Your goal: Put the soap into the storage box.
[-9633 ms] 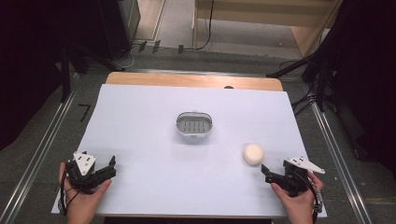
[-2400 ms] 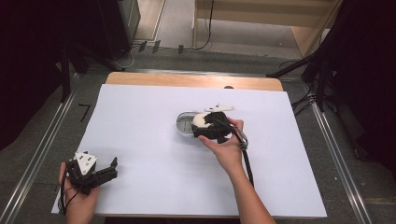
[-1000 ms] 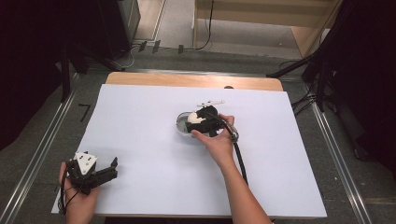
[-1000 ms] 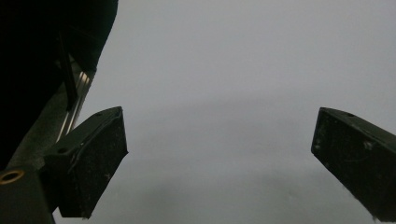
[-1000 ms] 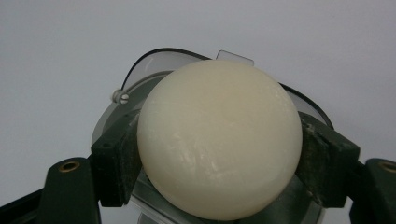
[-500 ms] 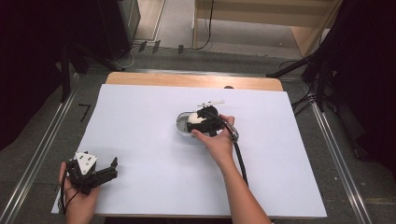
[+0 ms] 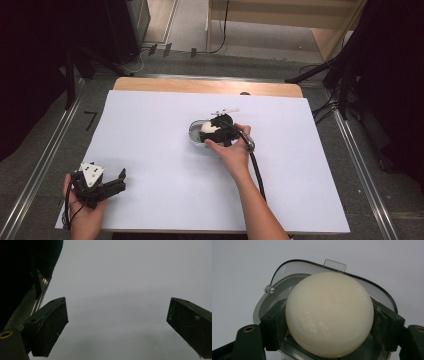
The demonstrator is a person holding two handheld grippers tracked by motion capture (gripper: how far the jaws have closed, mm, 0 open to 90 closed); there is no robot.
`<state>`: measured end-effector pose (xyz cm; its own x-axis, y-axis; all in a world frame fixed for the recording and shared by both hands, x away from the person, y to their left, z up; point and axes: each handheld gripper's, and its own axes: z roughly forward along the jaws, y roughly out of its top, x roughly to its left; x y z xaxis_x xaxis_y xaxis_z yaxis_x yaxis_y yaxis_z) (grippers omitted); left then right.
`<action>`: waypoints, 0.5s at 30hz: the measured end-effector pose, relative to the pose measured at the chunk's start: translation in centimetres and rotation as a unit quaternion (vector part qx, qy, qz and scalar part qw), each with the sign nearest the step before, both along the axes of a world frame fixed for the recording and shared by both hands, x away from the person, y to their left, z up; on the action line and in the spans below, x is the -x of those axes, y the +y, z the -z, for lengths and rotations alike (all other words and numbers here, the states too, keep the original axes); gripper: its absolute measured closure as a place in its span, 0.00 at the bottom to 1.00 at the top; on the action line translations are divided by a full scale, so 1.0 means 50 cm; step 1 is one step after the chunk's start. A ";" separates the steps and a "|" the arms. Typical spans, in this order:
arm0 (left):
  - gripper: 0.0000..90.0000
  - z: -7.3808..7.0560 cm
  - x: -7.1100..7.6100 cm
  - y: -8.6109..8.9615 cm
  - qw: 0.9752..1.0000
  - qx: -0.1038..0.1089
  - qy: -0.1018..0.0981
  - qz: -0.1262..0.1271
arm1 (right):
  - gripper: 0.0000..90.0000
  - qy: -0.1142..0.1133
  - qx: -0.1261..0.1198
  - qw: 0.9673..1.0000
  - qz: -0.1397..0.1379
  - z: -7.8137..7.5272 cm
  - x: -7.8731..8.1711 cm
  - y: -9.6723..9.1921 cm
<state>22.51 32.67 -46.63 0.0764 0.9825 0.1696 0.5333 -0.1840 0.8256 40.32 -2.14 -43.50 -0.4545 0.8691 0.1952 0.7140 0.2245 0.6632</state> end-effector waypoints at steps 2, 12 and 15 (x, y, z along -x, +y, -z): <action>0.05 0.000 0.000 -0.001 1.000 0.000 0.000 -0.001 | 0.28 0.000 0.000 1.000 0.001 0.000 0.000 0.000; 0.05 0.000 0.000 0.000 1.000 -0.001 0.000 -0.001 | 0.26 0.000 -0.014 1.000 0.008 0.001 0.000 -0.009; 0.05 0.000 0.000 -0.001 1.000 0.000 -0.001 -0.001 | 0.24 -0.004 -0.020 1.000 0.010 -0.005 0.001 -0.012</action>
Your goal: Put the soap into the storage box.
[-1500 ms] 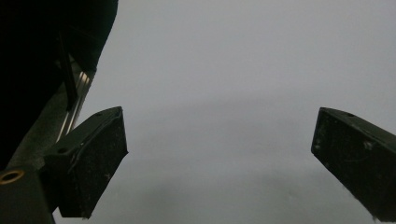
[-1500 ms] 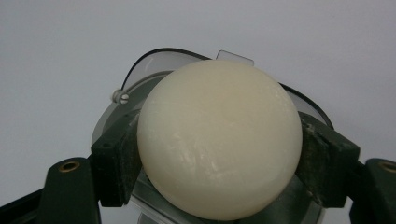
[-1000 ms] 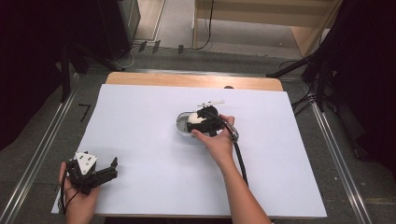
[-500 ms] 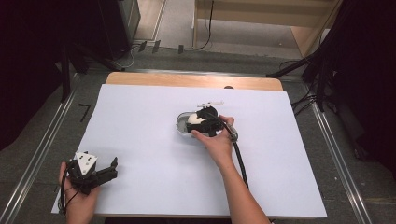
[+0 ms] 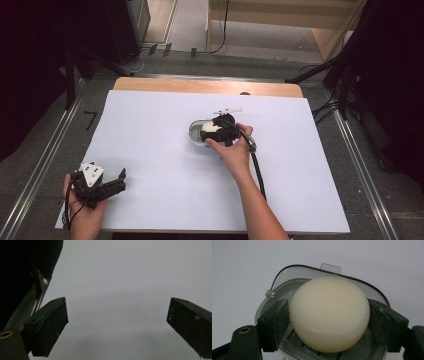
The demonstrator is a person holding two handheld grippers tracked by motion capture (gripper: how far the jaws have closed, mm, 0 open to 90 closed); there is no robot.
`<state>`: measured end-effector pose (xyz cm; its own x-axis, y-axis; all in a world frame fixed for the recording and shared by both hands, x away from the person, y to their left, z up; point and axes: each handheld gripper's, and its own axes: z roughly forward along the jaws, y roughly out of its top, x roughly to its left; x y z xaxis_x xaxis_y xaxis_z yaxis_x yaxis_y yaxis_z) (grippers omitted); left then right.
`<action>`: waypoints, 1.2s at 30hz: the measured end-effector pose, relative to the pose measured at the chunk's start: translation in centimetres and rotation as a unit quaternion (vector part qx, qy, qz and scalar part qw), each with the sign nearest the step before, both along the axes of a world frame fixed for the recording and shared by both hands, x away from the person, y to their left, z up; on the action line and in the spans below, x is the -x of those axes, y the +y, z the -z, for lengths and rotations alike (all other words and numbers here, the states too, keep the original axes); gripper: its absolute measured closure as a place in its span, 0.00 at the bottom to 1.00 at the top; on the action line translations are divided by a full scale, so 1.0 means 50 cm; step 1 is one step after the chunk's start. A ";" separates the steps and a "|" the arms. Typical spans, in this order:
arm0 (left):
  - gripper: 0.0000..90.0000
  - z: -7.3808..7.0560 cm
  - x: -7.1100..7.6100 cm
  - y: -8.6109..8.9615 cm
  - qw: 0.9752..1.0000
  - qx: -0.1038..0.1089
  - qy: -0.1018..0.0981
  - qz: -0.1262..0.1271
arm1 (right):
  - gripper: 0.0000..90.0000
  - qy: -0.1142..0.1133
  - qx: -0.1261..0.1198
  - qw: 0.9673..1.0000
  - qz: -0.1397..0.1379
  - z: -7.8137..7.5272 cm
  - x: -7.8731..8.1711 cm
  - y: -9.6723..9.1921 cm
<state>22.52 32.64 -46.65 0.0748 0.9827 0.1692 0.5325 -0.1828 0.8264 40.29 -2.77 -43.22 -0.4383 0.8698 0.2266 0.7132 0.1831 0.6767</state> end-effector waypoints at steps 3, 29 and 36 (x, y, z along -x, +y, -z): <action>0.05 0.000 0.000 0.000 1.000 0.000 0.000 0.000 | 0.24 -0.001 -0.003 1.000 0.002 -0.003 0.000 -0.003; 0.05 0.001 0.000 -0.002 1.000 -0.005 0.000 0.000 | 0.24 -0.030 -0.022 0.999 0.009 -0.039 0.044 -0.059; 0.05 0.001 -0.001 -0.002 1.000 -0.004 0.000 0.000 | 0.24 -0.032 -0.021 0.999 0.011 -0.027 0.064 -0.093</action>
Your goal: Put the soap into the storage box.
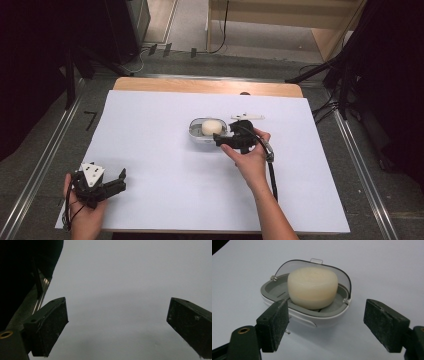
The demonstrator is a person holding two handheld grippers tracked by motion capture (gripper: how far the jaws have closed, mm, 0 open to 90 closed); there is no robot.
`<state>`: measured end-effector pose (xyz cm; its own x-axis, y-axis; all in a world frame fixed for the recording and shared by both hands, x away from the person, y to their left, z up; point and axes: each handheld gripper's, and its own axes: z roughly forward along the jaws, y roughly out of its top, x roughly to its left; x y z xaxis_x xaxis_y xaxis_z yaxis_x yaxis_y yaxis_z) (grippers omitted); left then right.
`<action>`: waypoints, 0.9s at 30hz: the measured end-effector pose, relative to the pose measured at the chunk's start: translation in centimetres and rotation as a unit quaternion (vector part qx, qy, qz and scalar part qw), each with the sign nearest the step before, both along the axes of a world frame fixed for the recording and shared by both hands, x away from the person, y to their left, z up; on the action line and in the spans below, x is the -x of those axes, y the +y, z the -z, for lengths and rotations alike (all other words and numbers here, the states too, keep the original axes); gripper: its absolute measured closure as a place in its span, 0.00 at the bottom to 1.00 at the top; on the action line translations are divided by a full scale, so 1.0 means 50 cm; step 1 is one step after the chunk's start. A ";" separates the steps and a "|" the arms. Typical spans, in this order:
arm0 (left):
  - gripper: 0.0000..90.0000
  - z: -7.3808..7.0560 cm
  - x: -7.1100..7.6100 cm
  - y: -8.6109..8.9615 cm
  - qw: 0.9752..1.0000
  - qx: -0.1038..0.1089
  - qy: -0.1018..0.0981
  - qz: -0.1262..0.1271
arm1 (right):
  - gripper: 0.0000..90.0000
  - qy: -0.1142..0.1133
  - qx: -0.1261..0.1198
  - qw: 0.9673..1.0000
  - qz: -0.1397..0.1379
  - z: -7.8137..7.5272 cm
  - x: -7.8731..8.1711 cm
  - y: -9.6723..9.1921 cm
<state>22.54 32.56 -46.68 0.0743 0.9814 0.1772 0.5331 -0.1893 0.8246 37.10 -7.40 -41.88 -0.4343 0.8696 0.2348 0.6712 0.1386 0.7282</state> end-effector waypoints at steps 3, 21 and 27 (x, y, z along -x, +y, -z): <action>0.05 0.000 0.000 0.000 1.000 -0.001 0.000 0.000 | 0.24 0.000 -0.002 1.000 0.003 0.004 0.005 -0.009; 0.05 0.000 0.000 0.000 1.000 -0.002 0.001 0.000 | 0.17 -0.003 0.002 1.000 0.003 0.037 0.049 -0.080; 0.05 0.000 0.001 -0.001 1.000 -0.002 0.001 0.000 | 0.16 -0.002 0.000 1.000 0.010 0.045 0.060 -0.105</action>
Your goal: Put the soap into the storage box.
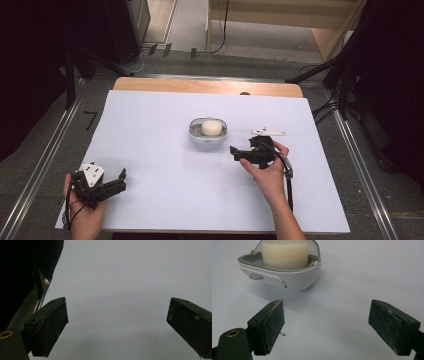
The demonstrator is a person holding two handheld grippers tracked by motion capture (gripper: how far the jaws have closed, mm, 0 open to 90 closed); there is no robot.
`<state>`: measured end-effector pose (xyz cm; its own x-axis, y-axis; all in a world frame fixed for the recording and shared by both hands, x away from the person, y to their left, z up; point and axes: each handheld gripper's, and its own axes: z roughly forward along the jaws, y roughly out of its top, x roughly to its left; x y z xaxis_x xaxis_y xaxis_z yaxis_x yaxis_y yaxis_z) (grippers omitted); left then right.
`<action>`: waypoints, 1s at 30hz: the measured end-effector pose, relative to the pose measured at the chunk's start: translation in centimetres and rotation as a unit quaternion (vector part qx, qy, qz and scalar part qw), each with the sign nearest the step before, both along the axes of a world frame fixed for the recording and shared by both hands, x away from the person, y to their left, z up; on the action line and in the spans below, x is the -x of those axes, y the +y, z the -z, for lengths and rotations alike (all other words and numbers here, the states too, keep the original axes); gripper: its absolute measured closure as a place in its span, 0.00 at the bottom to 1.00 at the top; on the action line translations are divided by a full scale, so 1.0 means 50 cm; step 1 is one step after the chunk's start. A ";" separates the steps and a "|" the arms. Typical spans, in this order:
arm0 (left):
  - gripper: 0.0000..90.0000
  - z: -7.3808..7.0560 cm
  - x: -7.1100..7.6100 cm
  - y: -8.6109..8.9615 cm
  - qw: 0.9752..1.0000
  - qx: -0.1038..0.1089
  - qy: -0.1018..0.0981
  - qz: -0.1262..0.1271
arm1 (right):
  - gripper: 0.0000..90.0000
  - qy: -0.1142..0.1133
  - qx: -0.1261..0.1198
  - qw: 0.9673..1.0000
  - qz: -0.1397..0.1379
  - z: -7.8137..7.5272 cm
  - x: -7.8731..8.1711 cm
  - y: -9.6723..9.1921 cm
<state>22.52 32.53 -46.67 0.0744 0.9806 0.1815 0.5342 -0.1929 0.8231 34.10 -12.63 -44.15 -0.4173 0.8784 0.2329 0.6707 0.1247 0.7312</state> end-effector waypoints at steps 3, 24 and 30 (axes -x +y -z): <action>0.05 0.000 0.000 0.000 1.000 0.000 0.000 0.000 | 0.15 0.000 0.003 1.000 0.000 0.005 0.006 -0.012; 0.05 0.000 0.000 0.000 1.000 -0.001 0.000 -0.001 | 0.15 -0.007 0.020 0.999 0.024 0.039 0.047 -0.098; 0.05 0.000 0.000 0.000 1.000 -0.001 0.001 -0.002 | 0.15 -0.006 0.024 0.999 0.032 0.050 0.059 -0.119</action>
<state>22.53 32.52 -46.68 0.0710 0.9803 0.1841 0.5358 -0.1932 0.8219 31.14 -18.60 -46.63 -0.3632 0.9132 0.1847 0.6694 0.1179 0.7335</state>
